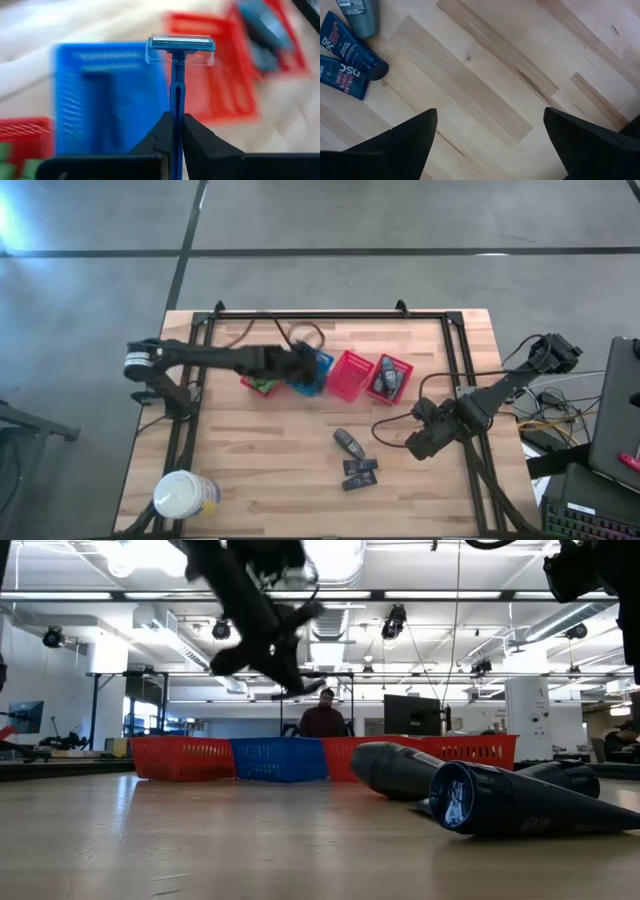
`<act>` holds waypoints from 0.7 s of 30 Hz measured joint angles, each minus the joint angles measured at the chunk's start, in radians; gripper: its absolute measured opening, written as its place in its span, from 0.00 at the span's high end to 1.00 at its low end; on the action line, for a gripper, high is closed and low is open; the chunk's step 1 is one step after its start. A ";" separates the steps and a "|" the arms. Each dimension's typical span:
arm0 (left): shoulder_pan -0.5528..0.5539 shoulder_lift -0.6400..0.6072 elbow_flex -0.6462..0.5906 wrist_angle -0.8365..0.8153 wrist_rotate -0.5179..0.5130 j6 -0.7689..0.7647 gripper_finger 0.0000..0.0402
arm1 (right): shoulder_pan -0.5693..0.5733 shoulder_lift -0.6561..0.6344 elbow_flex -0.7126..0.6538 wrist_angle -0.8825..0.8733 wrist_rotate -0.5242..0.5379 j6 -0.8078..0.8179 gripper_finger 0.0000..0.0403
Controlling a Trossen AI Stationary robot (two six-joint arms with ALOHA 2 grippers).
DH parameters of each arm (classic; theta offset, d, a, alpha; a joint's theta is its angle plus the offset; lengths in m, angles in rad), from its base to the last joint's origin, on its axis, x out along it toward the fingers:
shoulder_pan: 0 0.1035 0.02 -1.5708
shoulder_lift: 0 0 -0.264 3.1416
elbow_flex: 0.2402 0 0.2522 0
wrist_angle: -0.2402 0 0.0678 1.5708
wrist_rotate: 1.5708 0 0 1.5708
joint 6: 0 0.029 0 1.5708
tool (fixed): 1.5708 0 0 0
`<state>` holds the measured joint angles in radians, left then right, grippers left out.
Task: Pick & Place Travel size toiletries
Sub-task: Put the blue razor into the blue bin
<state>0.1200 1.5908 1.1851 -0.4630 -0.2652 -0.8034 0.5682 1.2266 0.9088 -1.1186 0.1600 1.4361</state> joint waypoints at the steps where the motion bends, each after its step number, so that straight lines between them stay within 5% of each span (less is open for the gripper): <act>1: 0.034 -0.008 -0.025 0.021 0.013 -0.009 0.94 | 0.000 0.000 -0.001 0.000 0.000 -0.003 0.10; 15: 0.098 0.098 -0.097 0.097 -0.013 -0.003 0.94 | 0.000 0.000 -0.008 0.000 0.000 -0.022 0.10; 21: 0.098 0.129 -0.066 0.102 -0.058 0.026 0.83 | 0.001 0.000 -0.009 0.033 -0.002 -0.009 0.10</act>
<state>0.2180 1.7203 1.1191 -0.3611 -0.3237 -0.7778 0.5690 1.2263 0.8997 -1.0853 0.1577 1.4269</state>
